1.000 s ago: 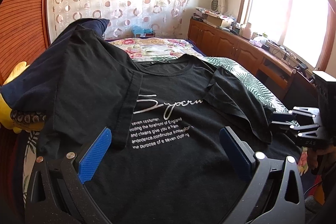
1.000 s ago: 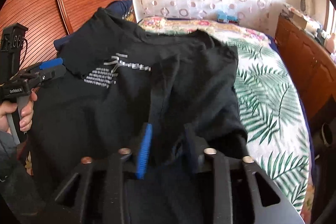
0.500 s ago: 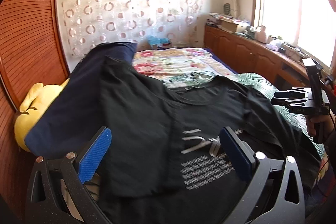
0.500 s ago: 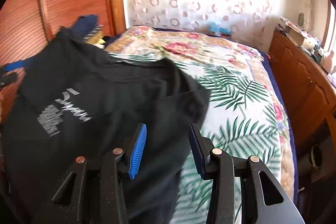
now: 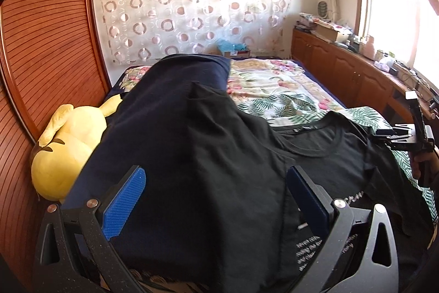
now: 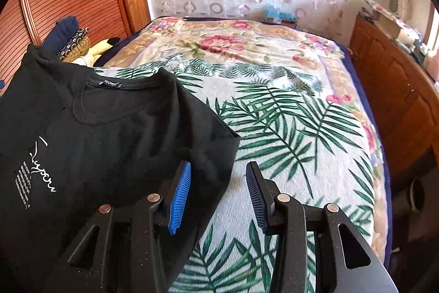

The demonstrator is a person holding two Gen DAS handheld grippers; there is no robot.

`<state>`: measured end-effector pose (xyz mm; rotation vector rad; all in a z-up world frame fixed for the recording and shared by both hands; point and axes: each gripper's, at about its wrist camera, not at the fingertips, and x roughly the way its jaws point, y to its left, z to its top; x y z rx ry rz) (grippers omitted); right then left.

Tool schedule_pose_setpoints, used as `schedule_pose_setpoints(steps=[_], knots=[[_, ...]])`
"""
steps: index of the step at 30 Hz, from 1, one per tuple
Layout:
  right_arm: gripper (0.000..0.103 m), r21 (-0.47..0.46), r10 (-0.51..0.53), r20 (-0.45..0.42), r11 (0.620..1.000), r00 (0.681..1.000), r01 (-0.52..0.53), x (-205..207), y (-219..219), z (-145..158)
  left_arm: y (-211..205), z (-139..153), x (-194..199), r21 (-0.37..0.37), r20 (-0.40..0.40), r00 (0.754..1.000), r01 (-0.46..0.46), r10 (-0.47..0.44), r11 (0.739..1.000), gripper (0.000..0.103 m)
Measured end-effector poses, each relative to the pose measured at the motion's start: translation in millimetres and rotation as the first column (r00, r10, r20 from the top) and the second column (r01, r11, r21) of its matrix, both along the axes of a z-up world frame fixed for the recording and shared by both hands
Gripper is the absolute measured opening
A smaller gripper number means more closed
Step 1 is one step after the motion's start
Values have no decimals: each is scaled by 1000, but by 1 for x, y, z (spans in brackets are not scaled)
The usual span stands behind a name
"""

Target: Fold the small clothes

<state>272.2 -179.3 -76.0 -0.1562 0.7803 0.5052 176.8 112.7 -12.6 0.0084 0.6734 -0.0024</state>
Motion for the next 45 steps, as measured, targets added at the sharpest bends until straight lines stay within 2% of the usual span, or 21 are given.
schedule_pose_setpoints(steps=[5, 6, 8, 9, 10, 14, 17, 19, 24, 28, 33, 36, 39, 42, 45], knots=[[43, -12, 42, 2, 999, 999, -42, 6, 5, -2, 10, 0, 14, -4, -16, 1000, -12, 12, 1000, 103], [34, -8, 58, -1, 998, 998, -58, 7, 5, -2, 11, 0, 17, -3, -20, 1000, -16, 16, 1000, 103], [22, -13, 87, 4, 996, 996, -86, 11, 3, -2, 13, 1, 23, -6, -21, 1000, -15, 15, 1000, 103], [12, -10, 105, 5, 994, 994, -105, 12, 3, -2, 14, 2, 25, -7, -21, 1000, -16, 16, 1000, 103], [9, 16, 124, -5, 992, 992, -124, 14, -2, -2, 15, 3, 27, -7, -22, 1000, -17, 16, 1000, 103], [6, 45, 122, 35, 991, 992, -124, 18, -14, 3, 15, 6, 35, -6, -19, 1000, -10, 9, 1000, 103], [6, 44, 22, 87, 999, 996, -25, 21, -31, 12, 16, 6, 39, -6, -22, 1000, -4, 4, 1000, 103], [6, 55, -21, 77, 998, 997, 17, 26, -39, 9, 16, 6, 42, 0, -25, 1000, -2, 2, 1000, 103], [6, -17, -35, 61, 999, 997, 36, 33, -28, -9, 18, 4, 47, -2, -31, 1000, -4, 4, 1000, 103], [6, 3, -31, 35, 1000, 999, 31, 42, -27, -17, 23, 4, 50, -21, -34, 999, 9, -9, 1000, 102], [6, 51, -24, 11, 998, 1000, 24, 48, -36, -14, 32, 7, 60, -86, -51, 997, 52, -56, 995, 61], [8, 30, -24, 24, 999, 999, 23, 47, -33, -15, 33, 7, 67, -97, -58, 997, 51, -56, 994, 52], [10, 23, -22, 28, 1000, 999, 21, 43, -30, -14, 32, 8, 74, -105, -63, 996, 60, -66, 993, 49], [22, 35, 5, 25, 999, 1000, -6, 39, -31, -13, 31, 7, 81, -101, -74, 995, 64, -72, 993, 47], [34, 10, 22, 37, 1000, 999, -23, 37, -26, -13, 28, 8, 82, -98, -73, 994, 80, -87, 992, 43]])
